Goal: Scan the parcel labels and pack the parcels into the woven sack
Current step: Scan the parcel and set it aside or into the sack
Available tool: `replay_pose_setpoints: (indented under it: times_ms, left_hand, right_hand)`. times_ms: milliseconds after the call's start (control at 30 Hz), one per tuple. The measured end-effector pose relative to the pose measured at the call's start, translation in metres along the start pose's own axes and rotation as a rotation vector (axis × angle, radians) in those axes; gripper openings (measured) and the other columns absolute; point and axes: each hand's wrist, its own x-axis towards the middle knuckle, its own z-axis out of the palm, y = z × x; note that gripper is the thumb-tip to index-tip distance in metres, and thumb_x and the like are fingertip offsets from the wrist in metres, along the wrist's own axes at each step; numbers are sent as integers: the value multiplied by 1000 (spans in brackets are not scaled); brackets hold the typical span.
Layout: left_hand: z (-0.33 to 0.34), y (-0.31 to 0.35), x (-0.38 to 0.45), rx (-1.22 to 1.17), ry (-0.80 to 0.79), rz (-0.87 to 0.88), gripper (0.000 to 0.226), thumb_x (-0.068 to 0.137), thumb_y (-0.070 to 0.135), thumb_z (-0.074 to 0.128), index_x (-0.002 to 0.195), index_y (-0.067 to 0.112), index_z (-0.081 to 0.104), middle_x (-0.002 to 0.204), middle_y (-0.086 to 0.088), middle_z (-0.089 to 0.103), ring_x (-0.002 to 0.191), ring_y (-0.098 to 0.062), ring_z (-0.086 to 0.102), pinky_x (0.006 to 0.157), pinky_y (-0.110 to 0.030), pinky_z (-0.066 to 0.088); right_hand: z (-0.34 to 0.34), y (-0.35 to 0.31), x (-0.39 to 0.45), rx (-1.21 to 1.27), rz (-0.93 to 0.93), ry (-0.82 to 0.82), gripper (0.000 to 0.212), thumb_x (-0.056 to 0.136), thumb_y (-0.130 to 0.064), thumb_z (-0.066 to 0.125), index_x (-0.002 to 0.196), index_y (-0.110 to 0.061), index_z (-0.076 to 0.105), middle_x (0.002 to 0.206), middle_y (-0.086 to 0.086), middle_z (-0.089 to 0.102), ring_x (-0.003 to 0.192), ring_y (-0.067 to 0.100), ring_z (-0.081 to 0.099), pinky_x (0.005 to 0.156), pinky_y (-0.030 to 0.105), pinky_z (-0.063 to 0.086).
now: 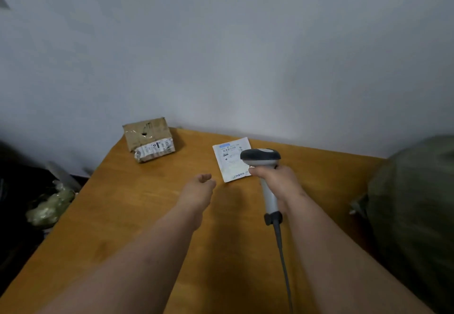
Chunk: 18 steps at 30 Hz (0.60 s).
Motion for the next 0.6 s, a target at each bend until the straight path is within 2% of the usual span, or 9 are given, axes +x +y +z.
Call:
replay_pose_setpoints:
  times_ms: [67,133,233,300,333,400,433,500,600]
  left_hand:
    - [11,1,23,34,2,-16,43,101,26,54,143,21,49,140,-5,53,126,-24,51,105,-38,44]
    - [21,1,46,45,-7,-33,50,100,27,55,148,21,43,147,-4,48,132,-24,47,102,-34,41]
    - [34,0,74,61,1,-65,58,100,30,55,153,22,35,153,-3,42,136,-25,43,100,-32,36]
    - [44,0,88,52,8,-68,57,101,30,54,154,22,33,150,-1,46,126,-20,51,95,-29,42]
    - [49,0,93,30,5,-56,54,101,27,53,152,23,35,143,1,52,113,-14,57,86,-26,45]
    - [58,0,102,-6,3,-19,47,101,20,54,147,24,43,119,7,63,87,-2,57,66,-21,45]
    - [62,0,106,-14,10,-9,44,101,17,54,144,24,46,109,9,64,82,-1,57,62,-20,44]
    - [67,-1,110,-36,33,-19,41,99,13,56,139,22,51,100,8,64,80,-3,60,58,-20,45]
    - [65,-5,108,-102,39,-42,30,97,11,59,126,18,60,107,0,70,85,-12,67,58,-21,49]
  right_hand:
    - [2,5,32,10,-4,7,26,80,-20,79,101,-11,68,94,5,70,88,23,63,67,32,46]
    - [3,12,61,27,-11,12,28,80,-20,79,104,-11,68,96,5,68,91,23,62,68,32,44]
    - [9,22,96,39,21,-15,31,79,-22,80,105,-11,68,103,9,70,99,30,63,84,41,51]
    - [14,30,110,43,46,-42,31,78,-22,81,105,-13,69,104,9,72,100,30,65,92,45,52]
    - [17,33,116,48,46,-55,33,78,-21,81,108,-13,69,105,8,73,101,30,66,93,45,53]
    - [23,40,124,54,30,-85,33,78,-19,81,109,-15,70,104,5,74,100,27,67,88,41,53]
    - [26,43,125,59,29,-98,30,78,-19,82,106,-15,71,101,4,75,99,26,68,84,38,52]
    - [31,47,122,81,36,-115,24,78,-21,82,100,-16,74,95,2,77,95,25,70,77,36,51]
    - [35,53,107,156,40,-115,16,79,-22,81,94,-19,75,85,-3,78,92,24,70,76,36,50]
